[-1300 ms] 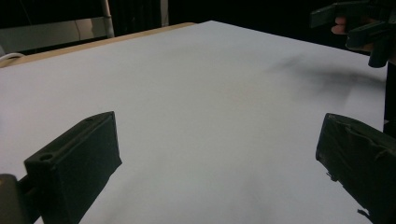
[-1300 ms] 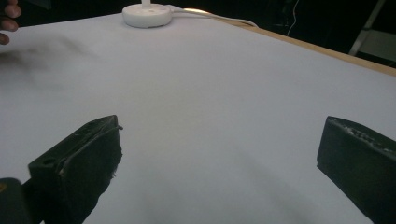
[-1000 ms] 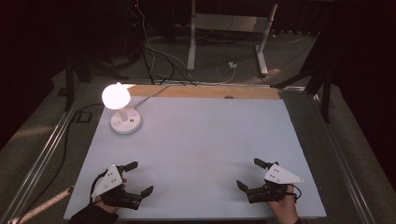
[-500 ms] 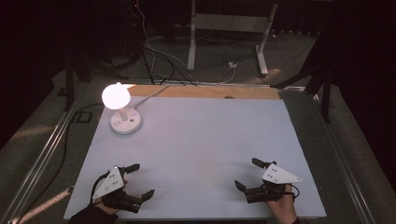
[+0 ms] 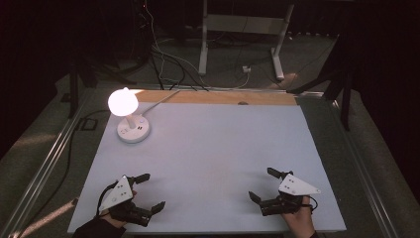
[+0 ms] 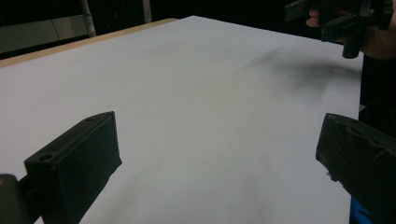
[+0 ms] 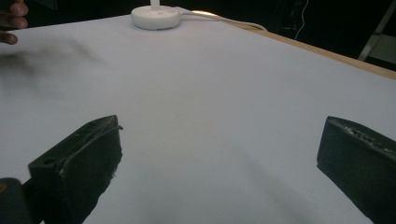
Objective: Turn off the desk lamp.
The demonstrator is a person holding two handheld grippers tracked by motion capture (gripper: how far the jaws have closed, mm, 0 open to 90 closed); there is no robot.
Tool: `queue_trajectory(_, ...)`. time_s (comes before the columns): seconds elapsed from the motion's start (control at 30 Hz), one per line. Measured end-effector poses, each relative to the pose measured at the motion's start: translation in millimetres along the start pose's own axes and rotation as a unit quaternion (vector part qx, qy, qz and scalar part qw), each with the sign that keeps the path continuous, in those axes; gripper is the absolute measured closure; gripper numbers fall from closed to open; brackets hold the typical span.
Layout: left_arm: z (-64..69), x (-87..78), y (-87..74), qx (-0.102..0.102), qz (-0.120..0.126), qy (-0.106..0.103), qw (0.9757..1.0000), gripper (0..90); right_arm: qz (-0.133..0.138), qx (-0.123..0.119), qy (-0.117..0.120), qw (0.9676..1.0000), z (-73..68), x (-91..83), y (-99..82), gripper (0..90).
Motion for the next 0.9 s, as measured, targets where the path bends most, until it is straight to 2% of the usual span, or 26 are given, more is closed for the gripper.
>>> queue_trajectory(0.2, -1.8, 4.3, 6.6, 0.002, -0.001, -0.001, 1.0000, 0.4, 0.003, 0.001, 0.000, 1.0000, -0.2, -0.3, 0.9, 0.0)
queue_trajectory(0.33, -5.6, 10.3, 16.1, -0.006, 0.008, -0.003, 0.9999, 0.4, 0.002, 0.002, 0.002, 1.0000, -0.6, 0.7, 0.7, 0.0)
queue_trajectory(0.53, -9.1, 16.8, 19.2, -0.003, 0.005, -0.002, 1.0000, 0.4, 0.004, 0.004, 0.003, 1.0000, -0.6, 0.5, 0.8, 0.0)
queue_trajectory(0.77, -18.5, 20.9, 23.6, -0.003, 0.006, 0.009, 0.9999, 0.4, 0.005, 0.006, 0.005, 1.0000, -1.3, 0.7, 1.1, 0.0)
queue_trajectory(0.9, -28.3, 22.7, 28.6, -0.006, 0.011, 0.021, 0.9997, 0.4, 0.006, 0.009, 0.005, 0.9999, -0.9, 0.9, 1.2, 0.0)
Point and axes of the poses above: each handheld gripper's, and its own axes: x roughly forward along the jaws, y roughly out of its top, z roughly to its right, the point moved 7 cm from there along x, roughly forward along the jaws, and after that the axes turned 15 degrees about z, right-handed, at the moved point
